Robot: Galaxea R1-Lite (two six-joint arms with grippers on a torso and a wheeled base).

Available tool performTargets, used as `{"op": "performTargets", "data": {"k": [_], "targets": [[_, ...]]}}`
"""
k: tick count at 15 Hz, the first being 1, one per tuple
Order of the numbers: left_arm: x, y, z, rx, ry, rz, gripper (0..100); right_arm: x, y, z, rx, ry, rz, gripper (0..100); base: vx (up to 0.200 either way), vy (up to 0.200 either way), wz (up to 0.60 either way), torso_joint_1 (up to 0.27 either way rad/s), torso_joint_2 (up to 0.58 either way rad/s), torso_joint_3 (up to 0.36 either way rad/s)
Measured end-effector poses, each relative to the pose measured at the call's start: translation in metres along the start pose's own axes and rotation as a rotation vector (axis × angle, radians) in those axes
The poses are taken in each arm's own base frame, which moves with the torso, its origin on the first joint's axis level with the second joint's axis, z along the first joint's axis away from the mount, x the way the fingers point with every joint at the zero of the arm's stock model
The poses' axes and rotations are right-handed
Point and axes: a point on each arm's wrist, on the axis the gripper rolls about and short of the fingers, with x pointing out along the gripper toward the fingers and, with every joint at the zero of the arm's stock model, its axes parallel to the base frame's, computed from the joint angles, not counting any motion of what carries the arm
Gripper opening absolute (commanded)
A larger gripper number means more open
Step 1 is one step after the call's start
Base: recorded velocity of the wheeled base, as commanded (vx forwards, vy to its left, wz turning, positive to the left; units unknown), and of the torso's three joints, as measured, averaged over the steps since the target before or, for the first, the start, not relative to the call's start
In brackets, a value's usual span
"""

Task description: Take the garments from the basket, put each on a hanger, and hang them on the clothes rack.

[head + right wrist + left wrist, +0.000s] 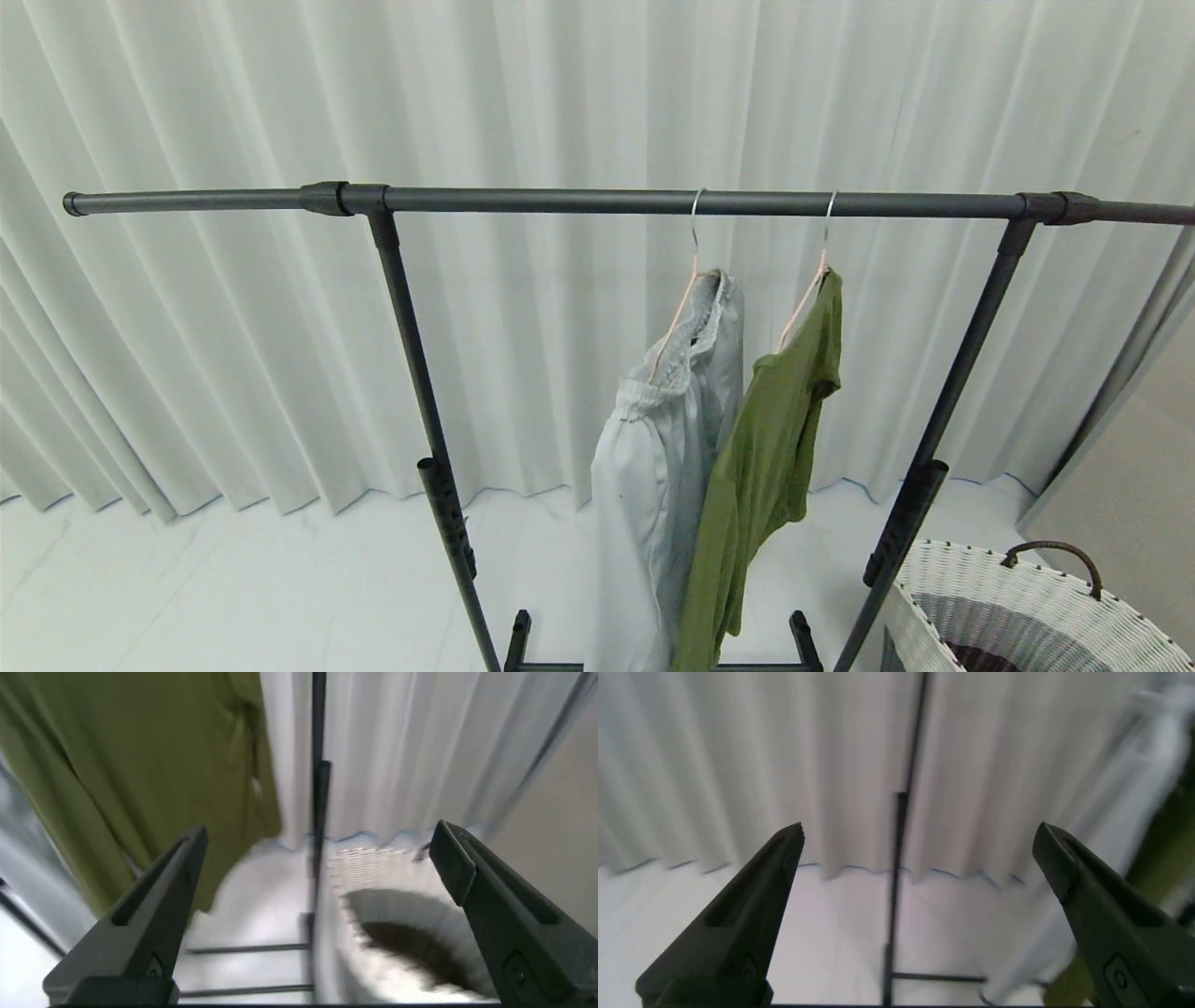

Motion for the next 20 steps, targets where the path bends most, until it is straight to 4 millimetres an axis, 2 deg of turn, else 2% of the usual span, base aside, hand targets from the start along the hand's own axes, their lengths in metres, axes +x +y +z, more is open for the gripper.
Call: {"op": "performTargets", "data": {"k": [2,7,10,13,20], "targets": [[-0.0006,0.0003,-0.0024,-0.003,0.014,0.014,100,0.0001,0.0000,0.0003,-0.015,-0.005,0.000,100,0.000,0.000,0.00,0.000,0.00,0.000],[-0.0010,0.0003,-0.0024,-0.005,0.012,0.016,100,0.0004,0.0032,-0.0008,-0.173,0.006,0.151,100,0.000,0.000,0.00,0.000,0.00,0.000],[-0.0010,0.0004,-0.0023,-0.005,0.011,0.015,100,0.0007,0.0037,-0.0029,-0.382,0.001,0.195,100,0.000,0.000,0.00,0.000,0.00,0.000],[-0.0010,0.0004,-0.0023,-0.005,0.012,0.016,100,0.0012,0.0034,-0.0044,-0.262,0.018,0.192,100,0.000,0.000,0.00,0.000,0.00,0.000],[-0.0011,0.0004,-0.0024,-0.005,0.010,0.015,100,0.0014,0.0033,-0.0052,-0.276,0.019,0.193,100,0.000,0.000,0.00,0.000,0.00,0.000]]}}
